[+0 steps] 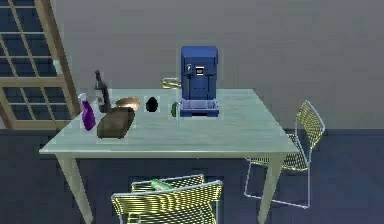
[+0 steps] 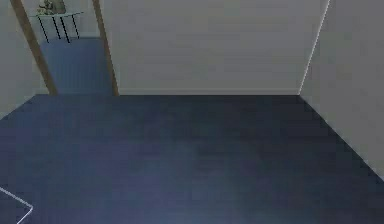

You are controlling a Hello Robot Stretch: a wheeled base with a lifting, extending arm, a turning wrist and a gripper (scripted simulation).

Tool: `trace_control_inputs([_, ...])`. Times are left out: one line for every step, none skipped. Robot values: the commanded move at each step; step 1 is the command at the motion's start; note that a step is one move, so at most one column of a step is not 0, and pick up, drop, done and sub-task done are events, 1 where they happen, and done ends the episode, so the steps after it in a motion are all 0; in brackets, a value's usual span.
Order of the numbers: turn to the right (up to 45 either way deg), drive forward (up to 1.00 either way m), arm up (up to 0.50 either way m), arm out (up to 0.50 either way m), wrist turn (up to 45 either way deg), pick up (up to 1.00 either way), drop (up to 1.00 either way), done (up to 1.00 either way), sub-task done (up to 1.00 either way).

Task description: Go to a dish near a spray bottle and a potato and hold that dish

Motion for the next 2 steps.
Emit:
trace_control_inputs([36.0,0.0,0.0,0.0,0.0,0.0,0.0,0.0,0.0])
trace_control_inputs([0.0,0.2,0.0,0.0,0.0,0.0,0.0,0.0,0.0])
